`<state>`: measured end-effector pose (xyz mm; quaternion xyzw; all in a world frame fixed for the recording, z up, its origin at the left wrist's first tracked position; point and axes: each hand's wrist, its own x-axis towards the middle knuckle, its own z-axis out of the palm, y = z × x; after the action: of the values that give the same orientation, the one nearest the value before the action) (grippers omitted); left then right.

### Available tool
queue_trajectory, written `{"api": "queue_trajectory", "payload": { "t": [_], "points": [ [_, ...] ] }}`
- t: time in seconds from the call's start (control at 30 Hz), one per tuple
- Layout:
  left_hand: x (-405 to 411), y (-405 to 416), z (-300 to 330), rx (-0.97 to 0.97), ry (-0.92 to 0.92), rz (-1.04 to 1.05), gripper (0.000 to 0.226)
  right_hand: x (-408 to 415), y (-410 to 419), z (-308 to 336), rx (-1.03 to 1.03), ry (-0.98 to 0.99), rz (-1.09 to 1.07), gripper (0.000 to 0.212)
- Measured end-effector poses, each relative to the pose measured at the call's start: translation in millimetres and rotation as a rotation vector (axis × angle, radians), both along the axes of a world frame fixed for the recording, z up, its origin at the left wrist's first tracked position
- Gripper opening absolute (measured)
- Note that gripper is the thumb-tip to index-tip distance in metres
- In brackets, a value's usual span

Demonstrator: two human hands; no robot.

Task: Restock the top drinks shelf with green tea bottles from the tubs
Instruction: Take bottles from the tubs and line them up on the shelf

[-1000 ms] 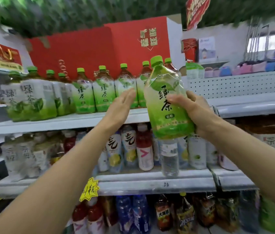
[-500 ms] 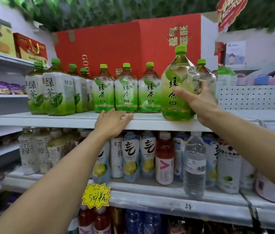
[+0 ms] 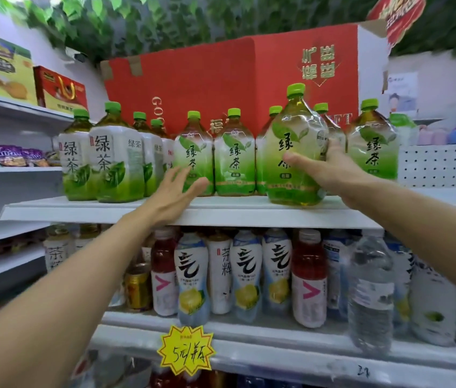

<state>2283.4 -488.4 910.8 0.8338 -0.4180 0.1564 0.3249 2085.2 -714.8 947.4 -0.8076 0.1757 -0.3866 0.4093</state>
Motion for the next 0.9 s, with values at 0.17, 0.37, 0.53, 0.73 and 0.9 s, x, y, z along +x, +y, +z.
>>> {"api": "queue_trajectory", "payload": {
  "t": [0.17,0.37,0.53,0.73,0.9],
  "points": [
    [22.4,14.3,8.3,-0.366,0.270,-0.292,0.115,51.0,47.5,1.9,-0.008,0.047,0.035,0.149],
    [37.6,11.1,2.0,-0.408,0.295,-0.414,0.078,117.7,92.0,-1.9,-0.011,0.024,0.082,0.115],
    [55.4,17.9,-4.0,-0.501,0.291,-0.452,0.123,152.9,128.1,-3.0,-0.006,-0.022,0.134,0.115],
    [57.8,19.6,-9.8,-0.520,0.164,-0.353,0.143,171.1,132.6,-13.7,0.018,-0.102,0.132,0.063],
    [52.7,19.1,-9.4,-0.478,0.118,-0.316,0.138,169.4,136.8,-16.3,-0.020,-0.124,0.091,0.081]
  ]
}}
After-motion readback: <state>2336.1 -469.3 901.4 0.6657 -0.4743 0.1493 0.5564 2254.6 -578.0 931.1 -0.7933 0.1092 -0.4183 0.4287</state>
